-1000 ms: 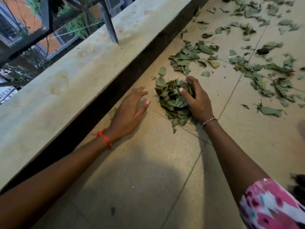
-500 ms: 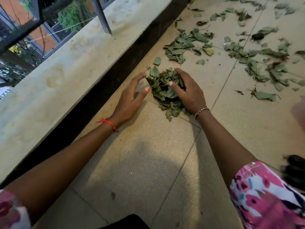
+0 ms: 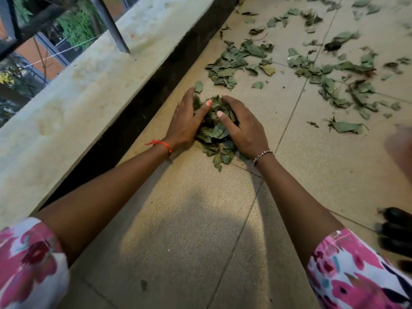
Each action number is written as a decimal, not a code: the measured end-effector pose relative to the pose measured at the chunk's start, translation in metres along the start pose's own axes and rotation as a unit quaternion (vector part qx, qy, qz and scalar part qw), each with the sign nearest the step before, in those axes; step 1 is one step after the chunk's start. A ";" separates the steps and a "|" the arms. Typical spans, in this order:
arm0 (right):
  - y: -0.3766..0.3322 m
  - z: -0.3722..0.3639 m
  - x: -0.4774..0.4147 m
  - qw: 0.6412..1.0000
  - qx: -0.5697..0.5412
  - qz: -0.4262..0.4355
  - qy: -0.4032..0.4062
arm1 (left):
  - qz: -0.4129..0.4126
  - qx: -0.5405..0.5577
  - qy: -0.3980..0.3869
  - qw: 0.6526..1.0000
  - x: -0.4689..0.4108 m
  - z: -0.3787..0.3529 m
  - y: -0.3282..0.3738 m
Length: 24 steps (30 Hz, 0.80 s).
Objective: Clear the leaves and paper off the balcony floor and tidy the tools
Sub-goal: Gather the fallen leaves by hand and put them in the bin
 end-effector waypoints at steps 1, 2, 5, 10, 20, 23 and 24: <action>0.000 0.000 0.000 1.000 0.002 0.003 0.001 | 0.006 0.033 -0.008 0.999 -0.007 -0.002 0.004; 0.000 -0.001 -0.001 1.000 0.004 0.005 0.001 | 0.009 0.052 -0.012 0.999 -0.013 -0.002 0.007; 0.001 -0.002 -0.002 1.000 0.009 0.002 0.007 | 0.030 0.155 -0.014 0.987 -0.016 -0.005 0.009; 0.002 -0.003 -0.006 0.999 0.008 -0.040 0.021 | 0.016 0.255 -0.017 0.967 0.003 -0.007 0.007; -0.009 0.007 0.013 0.987 -0.102 -0.088 0.083 | 0.032 0.160 -0.011 0.987 0.013 0.005 -0.013; -0.016 -0.014 0.028 0.990 0.045 -0.088 0.101 | 0.010 0.104 -0.002 0.995 0.025 -0.013 -0.009; -0.021 -0.021 0.027 0.988 0.053 -0.099 0.103 | 0.005 0.092 0.015 0.996 0.029 -0.021 -0.005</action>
Point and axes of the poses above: each hand's wrist, its own x-axis away from the middle knuckle, its own z-axis out of the back of the hand, y = z × x, the point moved 1 cm from there along -x, towards the middle knuckle, and after that the axes turned 9 degrees about y, right-handed, at the moved point
